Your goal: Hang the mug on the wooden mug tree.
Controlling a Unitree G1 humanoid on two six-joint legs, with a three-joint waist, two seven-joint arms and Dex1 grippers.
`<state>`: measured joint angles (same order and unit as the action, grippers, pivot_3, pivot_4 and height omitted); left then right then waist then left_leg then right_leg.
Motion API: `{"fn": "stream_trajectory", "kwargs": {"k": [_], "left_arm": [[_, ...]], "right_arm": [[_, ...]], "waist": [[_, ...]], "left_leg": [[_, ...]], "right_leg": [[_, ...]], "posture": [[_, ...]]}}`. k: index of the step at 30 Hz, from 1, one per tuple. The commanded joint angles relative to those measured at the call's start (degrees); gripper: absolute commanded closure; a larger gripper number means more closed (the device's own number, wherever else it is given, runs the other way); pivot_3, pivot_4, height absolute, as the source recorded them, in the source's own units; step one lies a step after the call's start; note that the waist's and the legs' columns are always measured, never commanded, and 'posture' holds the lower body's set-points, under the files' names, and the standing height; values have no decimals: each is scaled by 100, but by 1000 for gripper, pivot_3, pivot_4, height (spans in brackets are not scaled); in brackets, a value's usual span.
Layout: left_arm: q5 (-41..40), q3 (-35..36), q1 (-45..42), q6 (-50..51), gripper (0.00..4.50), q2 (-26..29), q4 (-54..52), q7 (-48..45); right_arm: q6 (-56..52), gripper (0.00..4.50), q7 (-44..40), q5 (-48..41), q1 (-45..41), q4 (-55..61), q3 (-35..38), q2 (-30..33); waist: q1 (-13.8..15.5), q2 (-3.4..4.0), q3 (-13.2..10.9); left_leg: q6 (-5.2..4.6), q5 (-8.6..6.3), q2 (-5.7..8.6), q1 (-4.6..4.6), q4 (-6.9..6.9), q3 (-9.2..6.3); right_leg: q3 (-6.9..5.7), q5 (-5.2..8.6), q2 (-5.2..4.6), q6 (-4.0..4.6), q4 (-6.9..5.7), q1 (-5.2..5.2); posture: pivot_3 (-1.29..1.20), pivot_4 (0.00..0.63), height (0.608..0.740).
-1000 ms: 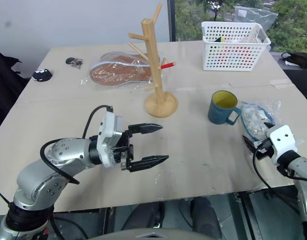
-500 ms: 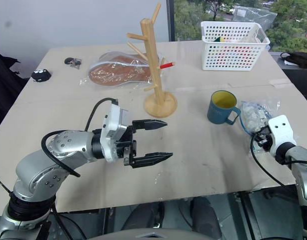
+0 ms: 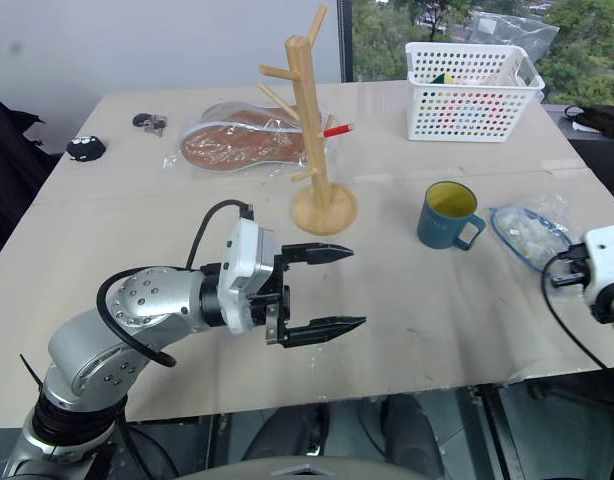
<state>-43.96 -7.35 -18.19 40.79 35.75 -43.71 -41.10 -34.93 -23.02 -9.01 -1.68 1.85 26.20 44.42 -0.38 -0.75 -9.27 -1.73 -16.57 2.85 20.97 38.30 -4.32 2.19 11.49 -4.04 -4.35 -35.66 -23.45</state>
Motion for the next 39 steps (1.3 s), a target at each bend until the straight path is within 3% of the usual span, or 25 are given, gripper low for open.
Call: {"fn": "stream_trajectory", "kwargs": {"k": [1, 8, 12, 16, 22, 31, 39], "left_arm": [[-6, -29, -115, -83, 0, -48, -45, -31], [17, -72, -172, -65, 0, -37, -6, -34], [-46, -15, -155, 1, 0, 6, -76, 21], [-47, 6, -156, 25, 0, 11, -89, 99], [-17, 40, -121, 33, 0, -124, -85, 405], [42, 192, 94, 18, 0, -46, -168, 599], [109, 194, 105, 3, 0, 45, -170, 614]], "right_arm": [[100, 4401, 75, 109, -5, -230, 412, 294], [17, 4401, -419, -59, 372, -156, 524, 500], [14, 3145, -1415, -697, 675, 566, 800, 729], [-377, 3145, -2007, -1435, 745, 1353, 924, 793], [-635, 3145, -964, -1423, 158, 1946, 1, -240], [-646, 3145, 553, -1024, 3, 2399, -854, -1888], [-367, 3145, 908, -760, -191, 2168, -1214, -2323]], "waist": [[-8, 0, 0], [-21, 0, 0], [-26, 11, -4], [-48, 8, -10], [-14, -15, -17], [21, -7, -19], [-15, -6, -19]], "left_leg": [[0, 0, 0, 0, 0, 1], [-16, -9, -2, 0, 1, 3], [-17, -9, -2, -1, 1, 6], [-19, -10, -6, -4, 1, 6], [-17, -10, -5, -2, 3, -1], [13, 7, 0, 29, 2, -11], [13, 7, 0, 26, 1, -11]], "right_leg": [[0, 0, 0, 0, 0, 0], [3, 0, 0, -1, 0, 0], [7, 0, 0, -2, 0, 0], [7, 0, 4, -3, 0, 1], [1, 0, 2, -3, 0, 3], [-3, -1, 0, -1, 0, -28], [-5, -1, 2, -1, -1, -27]], "posture": [[0, 150, 740], [0, 150, 740], [0, 150, 740], [0, 150, 740], [0, 150, 740], [0, 150, 740], [0, 150, 740]]}}
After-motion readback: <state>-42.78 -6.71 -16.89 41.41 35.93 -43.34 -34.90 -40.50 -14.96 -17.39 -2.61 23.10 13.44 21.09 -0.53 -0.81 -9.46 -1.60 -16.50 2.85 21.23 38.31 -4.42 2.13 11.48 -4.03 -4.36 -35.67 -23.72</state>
